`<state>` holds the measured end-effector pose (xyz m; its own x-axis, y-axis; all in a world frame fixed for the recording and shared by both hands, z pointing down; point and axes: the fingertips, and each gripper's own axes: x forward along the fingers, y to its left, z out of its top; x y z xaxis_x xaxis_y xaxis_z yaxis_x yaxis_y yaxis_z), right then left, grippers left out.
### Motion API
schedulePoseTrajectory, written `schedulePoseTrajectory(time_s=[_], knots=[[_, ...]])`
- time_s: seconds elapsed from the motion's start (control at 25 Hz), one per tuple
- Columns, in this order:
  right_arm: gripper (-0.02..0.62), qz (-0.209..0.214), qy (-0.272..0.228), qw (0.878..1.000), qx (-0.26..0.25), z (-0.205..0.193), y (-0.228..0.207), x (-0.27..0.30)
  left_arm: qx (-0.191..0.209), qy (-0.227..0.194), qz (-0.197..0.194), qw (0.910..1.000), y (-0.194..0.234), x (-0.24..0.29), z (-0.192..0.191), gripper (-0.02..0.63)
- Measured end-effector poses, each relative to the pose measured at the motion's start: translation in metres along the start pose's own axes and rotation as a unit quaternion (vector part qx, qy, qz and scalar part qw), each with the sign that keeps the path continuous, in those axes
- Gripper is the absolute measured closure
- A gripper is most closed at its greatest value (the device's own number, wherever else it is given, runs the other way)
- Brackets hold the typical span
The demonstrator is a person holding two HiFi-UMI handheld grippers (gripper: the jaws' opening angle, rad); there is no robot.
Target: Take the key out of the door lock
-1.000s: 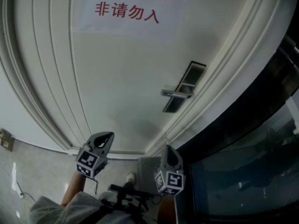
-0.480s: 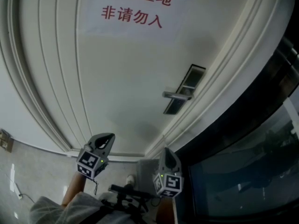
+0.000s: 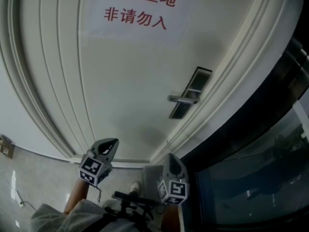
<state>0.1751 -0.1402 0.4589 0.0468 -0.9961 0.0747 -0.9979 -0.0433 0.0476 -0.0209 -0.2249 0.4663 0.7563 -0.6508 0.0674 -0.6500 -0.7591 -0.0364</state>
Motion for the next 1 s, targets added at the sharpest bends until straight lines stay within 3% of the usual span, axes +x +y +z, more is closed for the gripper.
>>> schedulePoseTrajectory(time_s=[1.0], knots=[[0.577, 0.011, 0.014, 1.0, -0.001, -0.0065, 0.0023, 0.0026, -0.005, 0.006, -0.005, 1.0, -0.0049, 0.0077, -0.0055, 0.601]])
